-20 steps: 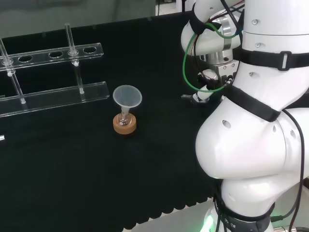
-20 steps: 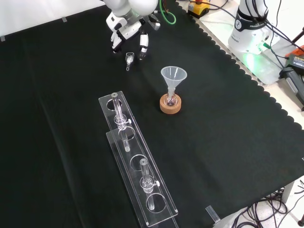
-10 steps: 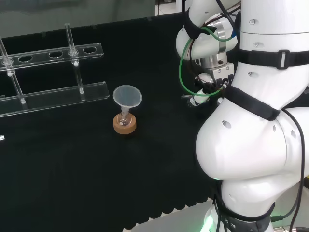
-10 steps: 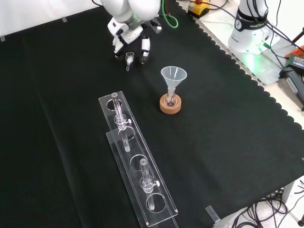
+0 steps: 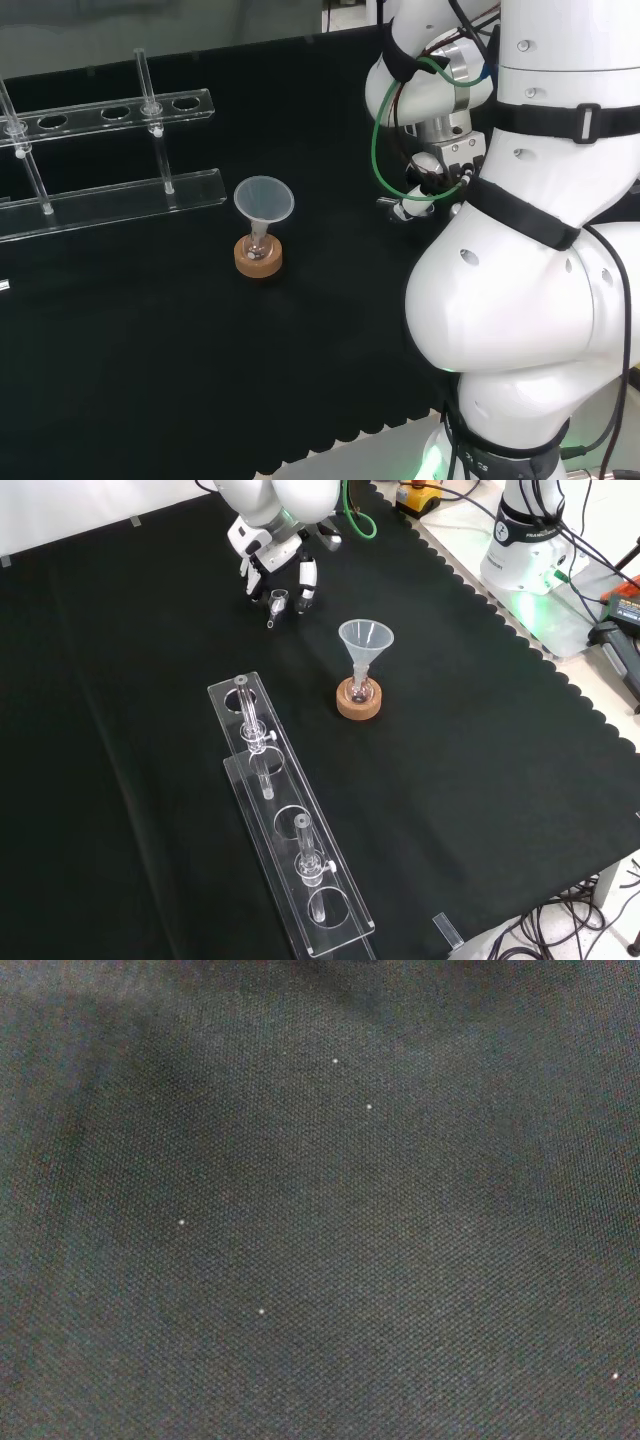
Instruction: Pick up the weighing funnel.
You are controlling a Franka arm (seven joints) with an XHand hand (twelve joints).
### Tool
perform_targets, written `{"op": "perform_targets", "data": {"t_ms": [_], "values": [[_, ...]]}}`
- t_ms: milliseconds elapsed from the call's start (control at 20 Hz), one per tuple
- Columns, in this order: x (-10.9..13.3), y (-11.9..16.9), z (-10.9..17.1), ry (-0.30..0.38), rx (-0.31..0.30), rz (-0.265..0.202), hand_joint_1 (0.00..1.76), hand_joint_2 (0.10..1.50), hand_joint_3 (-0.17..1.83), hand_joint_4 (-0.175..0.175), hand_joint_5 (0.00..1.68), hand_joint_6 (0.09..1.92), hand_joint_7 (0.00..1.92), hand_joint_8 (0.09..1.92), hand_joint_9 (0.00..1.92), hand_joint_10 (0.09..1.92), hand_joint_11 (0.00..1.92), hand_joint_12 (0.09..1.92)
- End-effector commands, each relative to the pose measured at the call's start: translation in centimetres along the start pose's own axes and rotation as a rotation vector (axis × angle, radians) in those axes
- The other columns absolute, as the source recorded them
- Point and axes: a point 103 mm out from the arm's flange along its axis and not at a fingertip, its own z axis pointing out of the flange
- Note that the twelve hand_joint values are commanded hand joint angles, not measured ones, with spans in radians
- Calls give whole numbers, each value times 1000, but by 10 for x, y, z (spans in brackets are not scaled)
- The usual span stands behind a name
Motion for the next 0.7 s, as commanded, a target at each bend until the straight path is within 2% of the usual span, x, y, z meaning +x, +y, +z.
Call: {"op": "perform_targets", "data": {"t_ms": [50,700], "values": [[0,0,1,0,-3,0,482,696,363,-135,545,1047,902,965,957,721,663,1268],[-1,2,4,-21,-3,37,518,701,393,-134,568,1204,948,1021,1014,749,717,1250]]}}
